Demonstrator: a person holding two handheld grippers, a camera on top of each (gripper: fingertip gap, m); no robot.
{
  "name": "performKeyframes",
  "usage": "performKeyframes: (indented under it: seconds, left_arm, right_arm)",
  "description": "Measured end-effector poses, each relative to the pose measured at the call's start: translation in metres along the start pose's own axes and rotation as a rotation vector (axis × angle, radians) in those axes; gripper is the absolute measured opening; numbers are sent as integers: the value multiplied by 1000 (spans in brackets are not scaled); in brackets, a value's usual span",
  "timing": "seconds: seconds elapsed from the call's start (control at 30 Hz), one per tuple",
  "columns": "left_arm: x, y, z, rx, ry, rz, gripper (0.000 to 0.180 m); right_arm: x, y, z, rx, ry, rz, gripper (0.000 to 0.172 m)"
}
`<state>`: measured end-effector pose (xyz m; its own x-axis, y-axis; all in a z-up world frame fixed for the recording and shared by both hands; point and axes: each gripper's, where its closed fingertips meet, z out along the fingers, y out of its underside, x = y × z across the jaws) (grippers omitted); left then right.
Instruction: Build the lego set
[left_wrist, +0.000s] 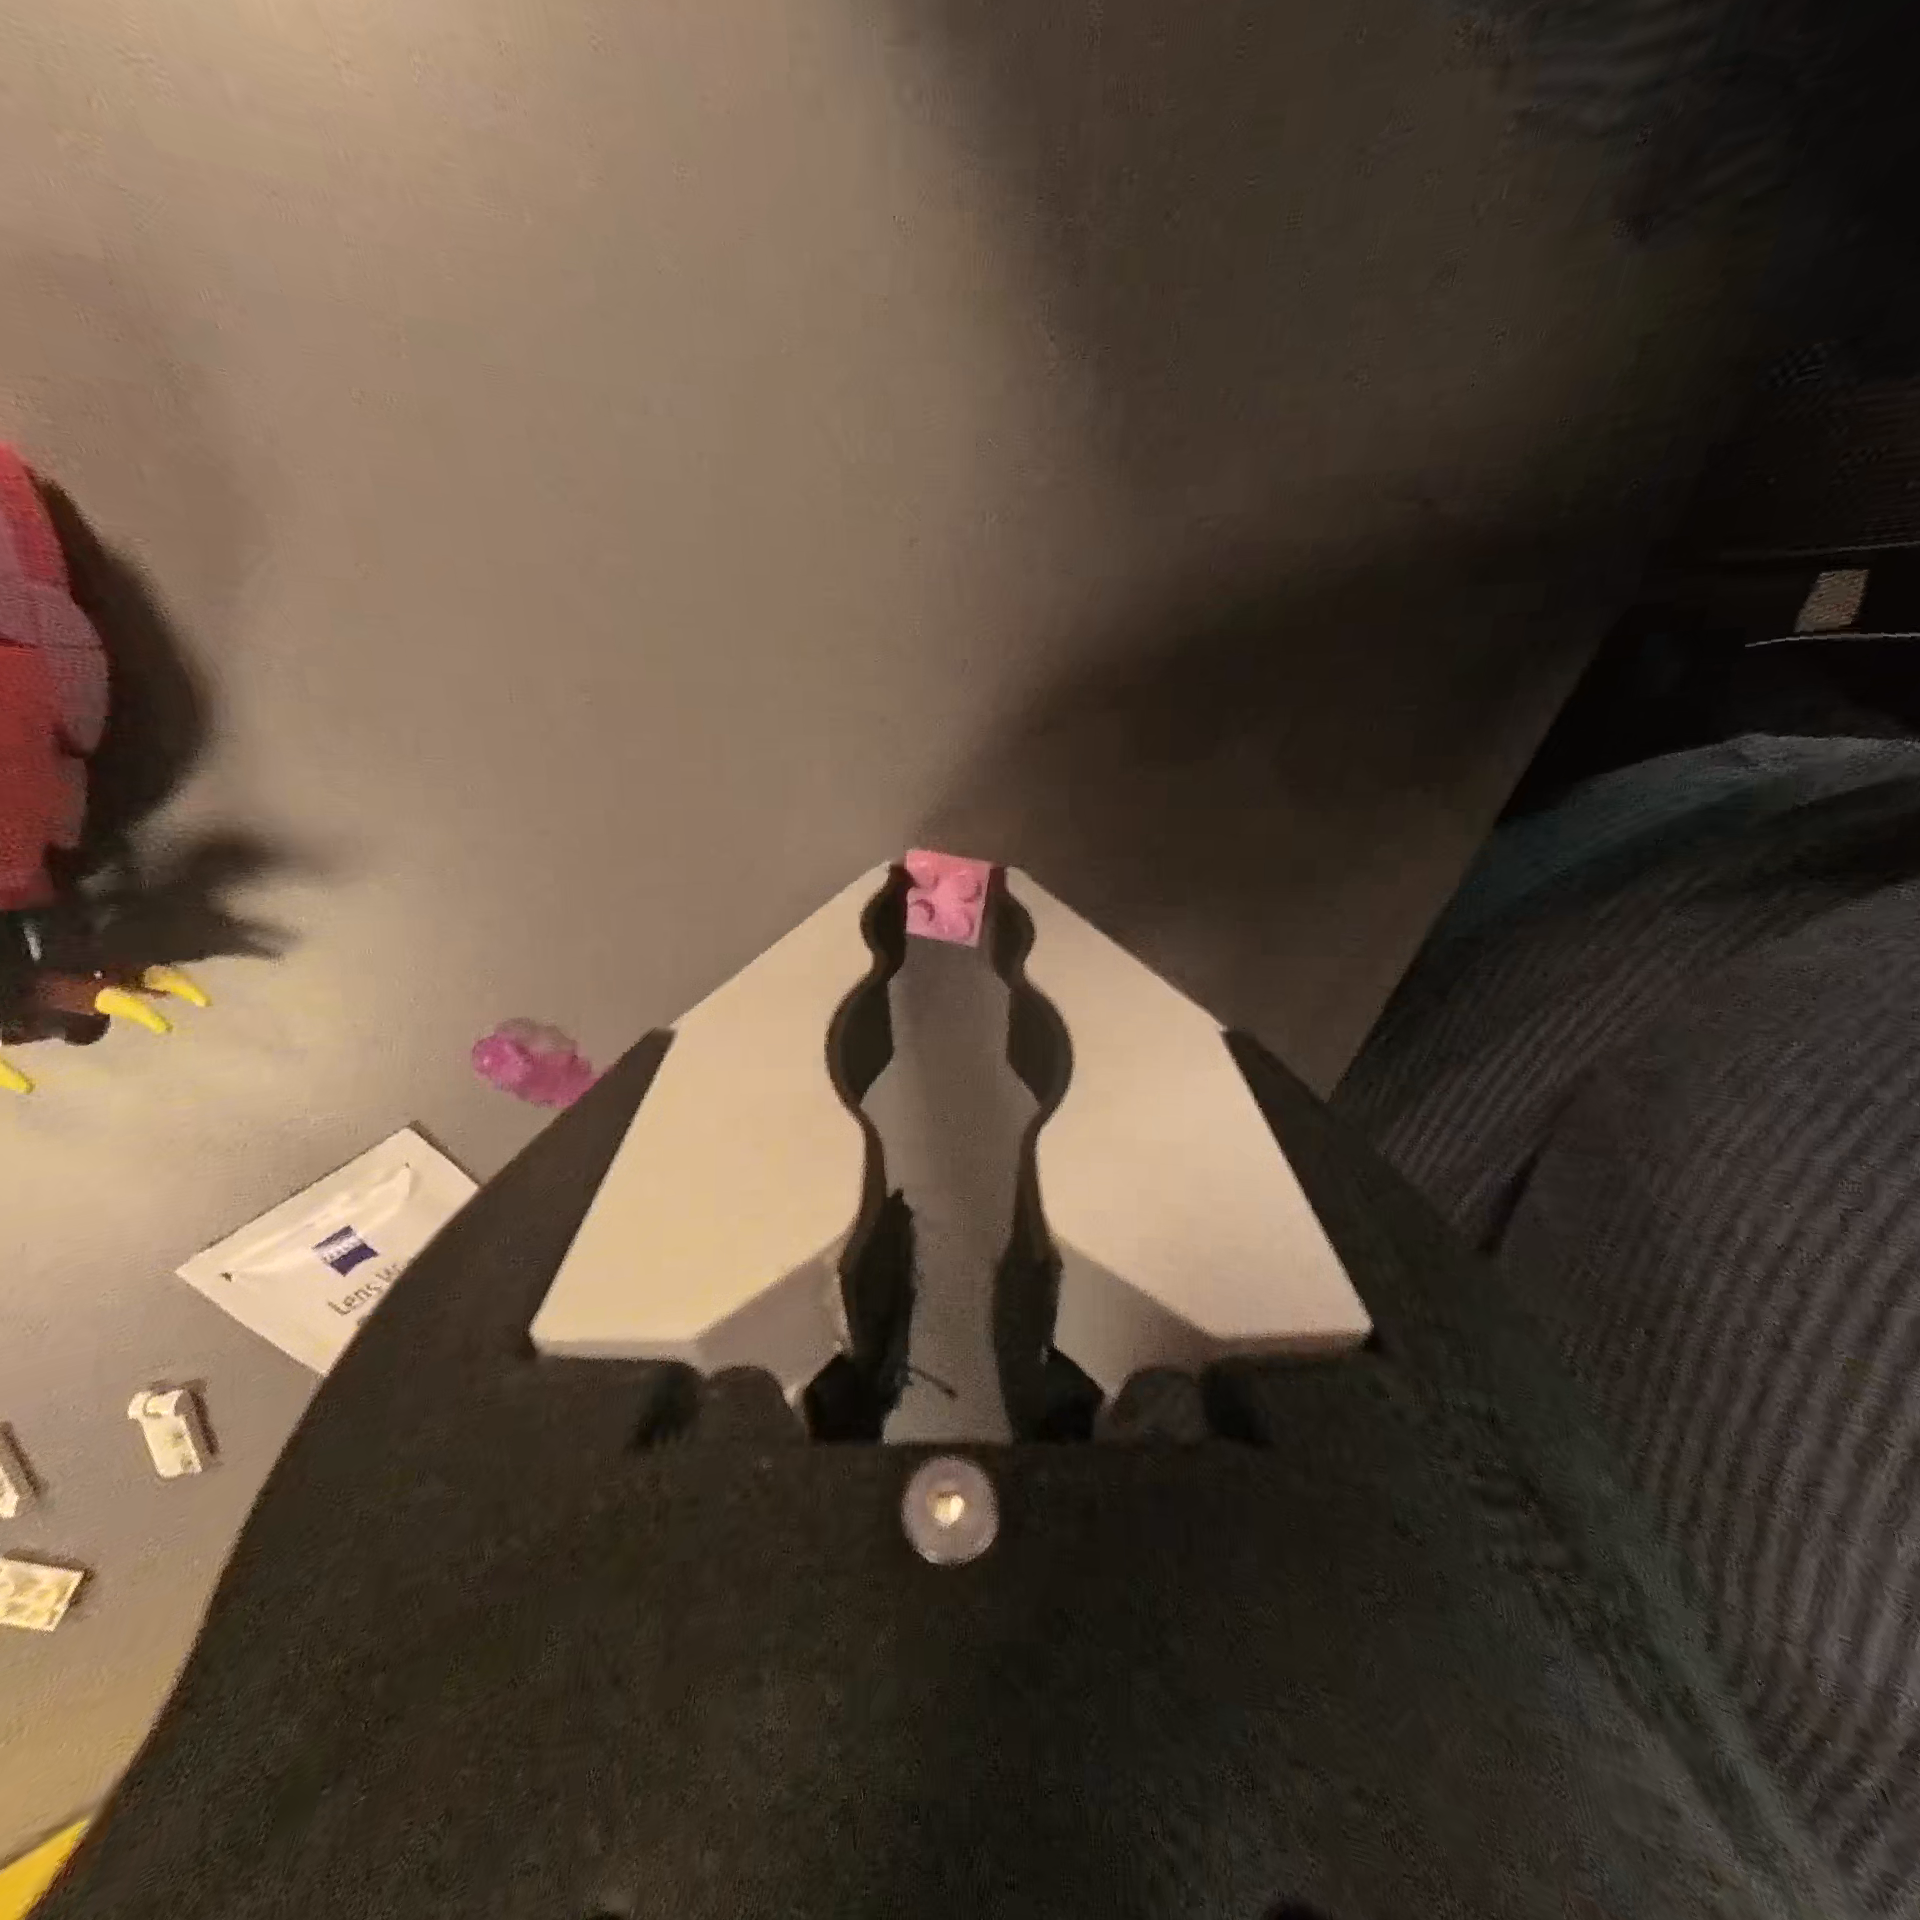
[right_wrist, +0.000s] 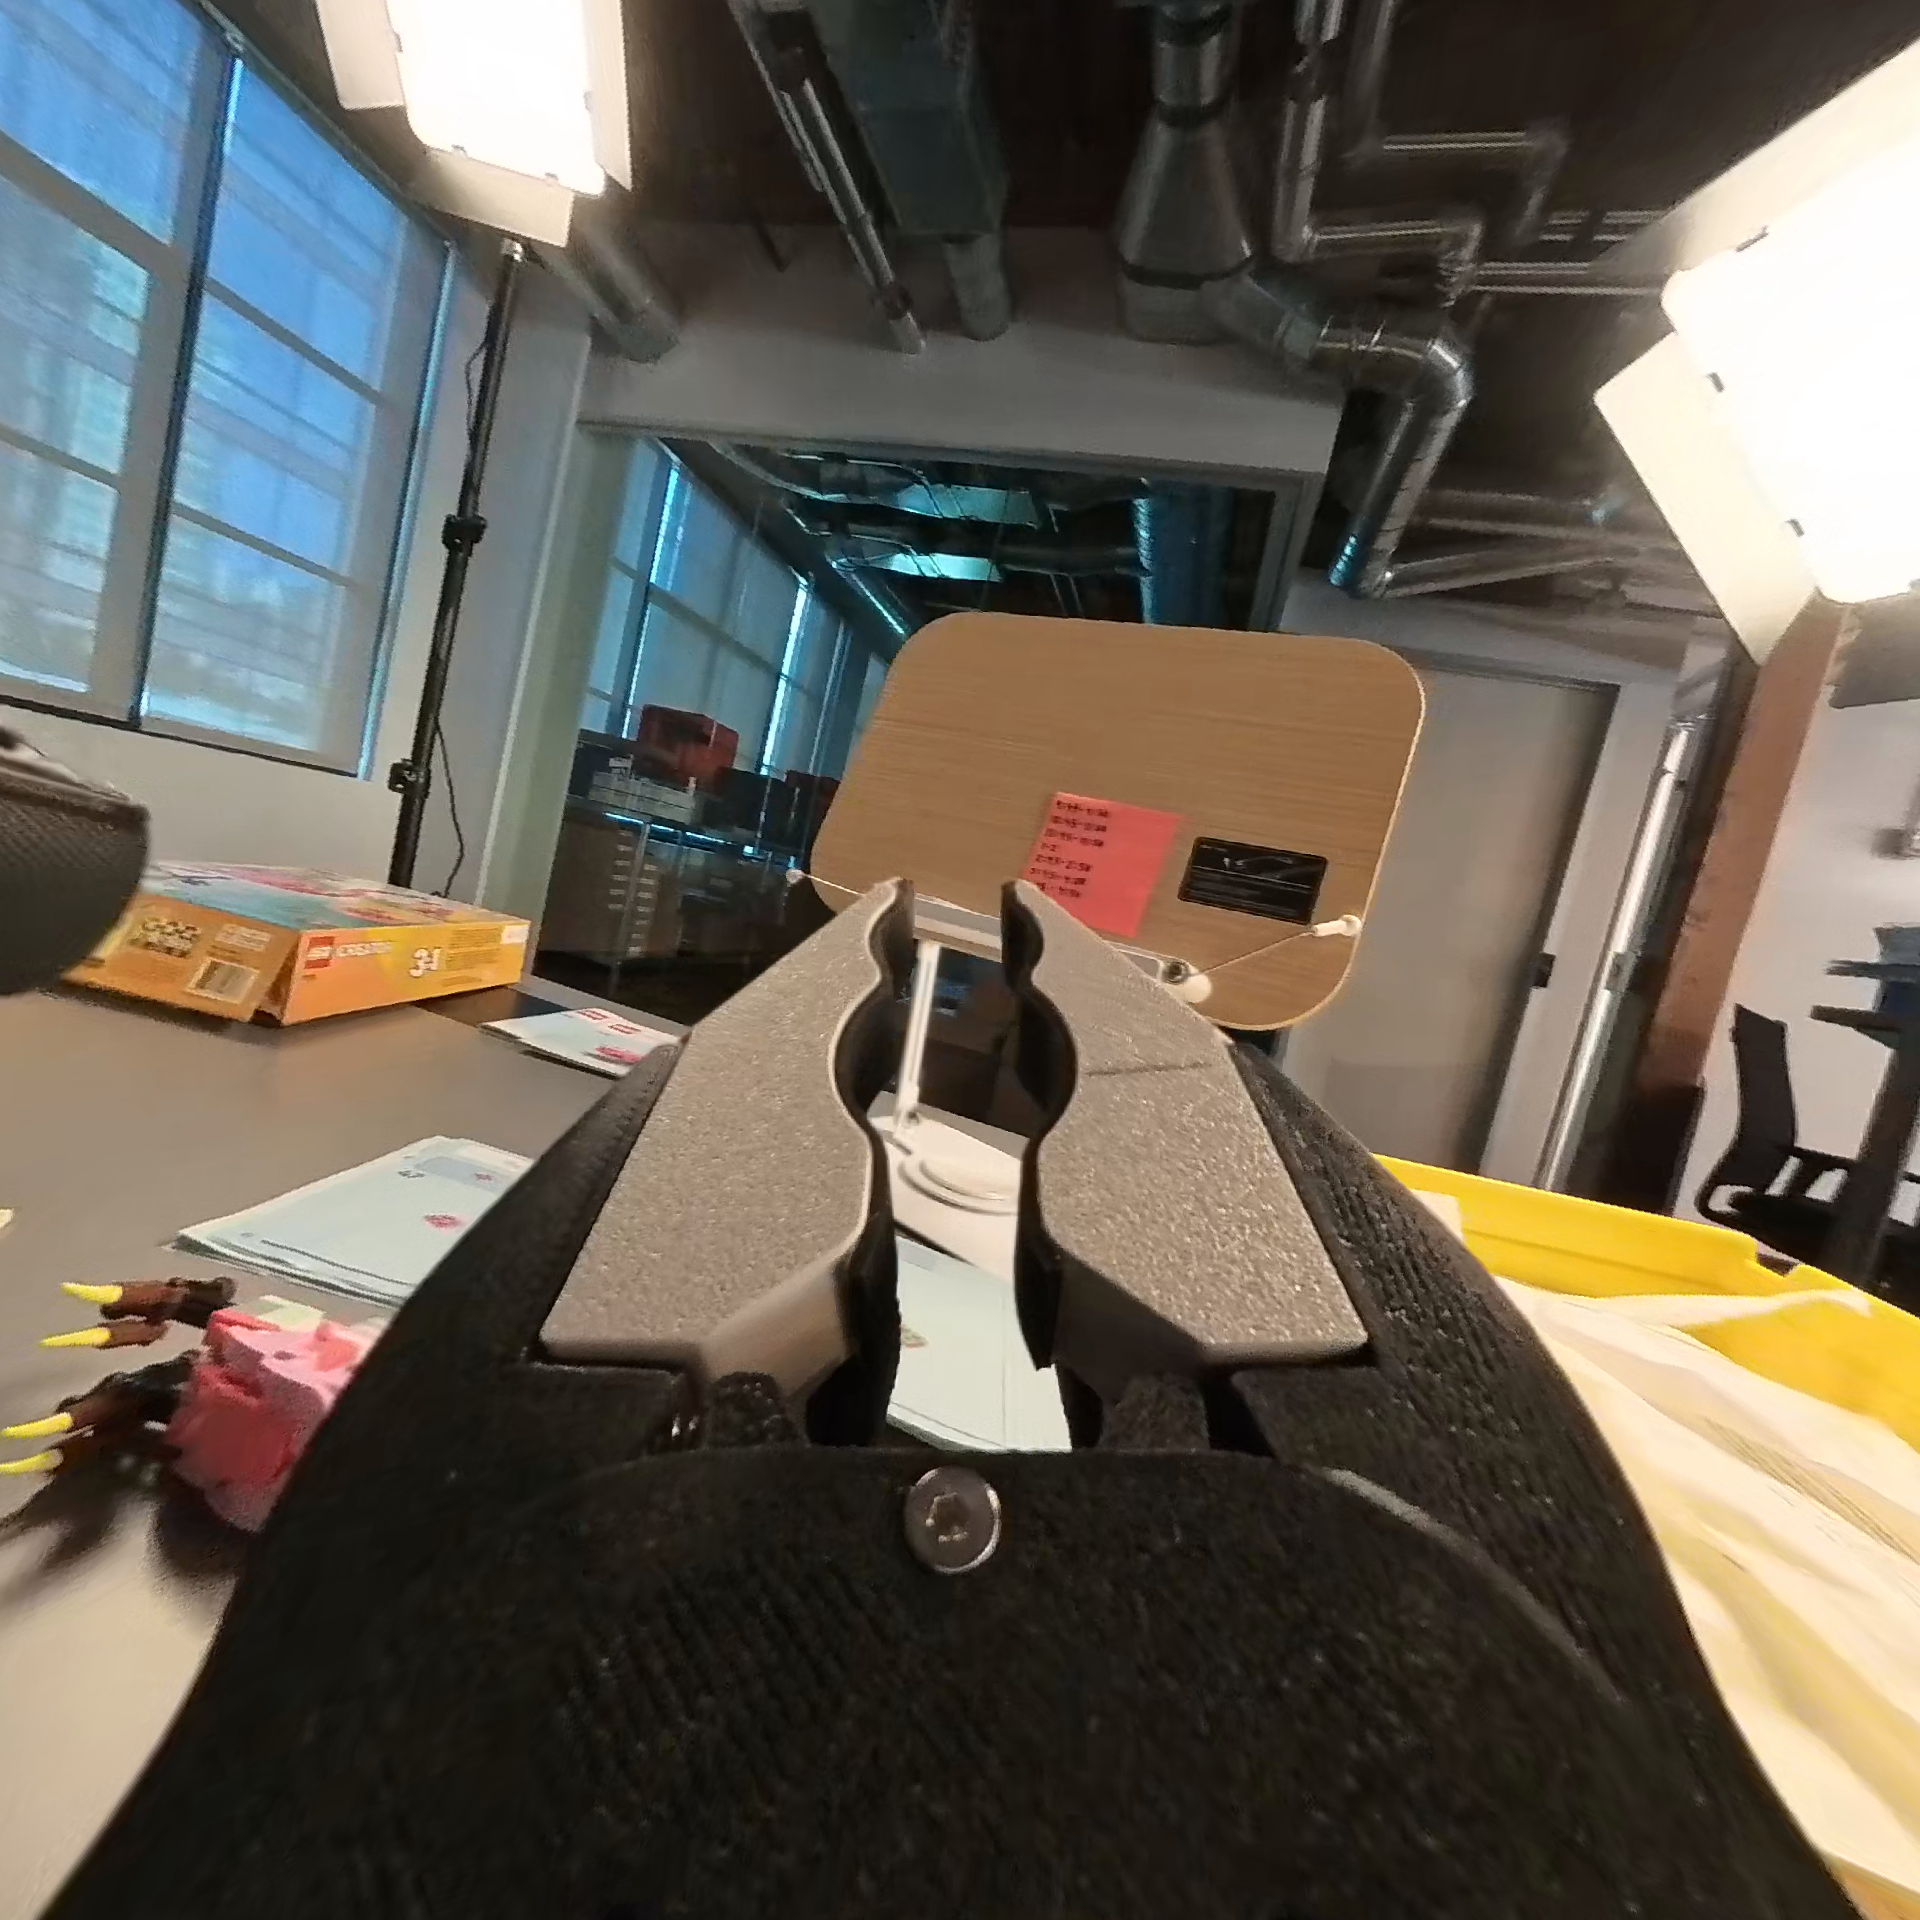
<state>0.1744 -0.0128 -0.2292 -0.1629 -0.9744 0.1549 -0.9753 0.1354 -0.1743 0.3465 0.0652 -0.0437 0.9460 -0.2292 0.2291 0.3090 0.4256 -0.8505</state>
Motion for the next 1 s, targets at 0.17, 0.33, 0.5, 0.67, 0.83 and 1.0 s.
performKeyframes:
  seconds: [0.17,0.33,0.5,0.67,0.83,1.0]
  left_arm:
    - [-2,-1,-5,65,26,-39,62]
    - [-26,24,-61,397,32,-221,72]
    - [-84,119,-165,881,-140,-577,67]
    - [-125,251,-222,1110,-452,-867,62]
    - [-146,310,-225,1007,-611,-884,54]
    - [-187,303,-202,737,-529,-762,33]
  right_arm:
    - [10,3,-2,-10,27,-18,15]
    - [20,2,-4,-2,53,-28,16]
    - [12,-1,-4,8,30,1,16]
    - [-12,-24,-6,92,-9,205,18]
    - [-40,-23,-3,66,-23,144,18]
    - [-57,-1,2,-25,-58,-2,16]
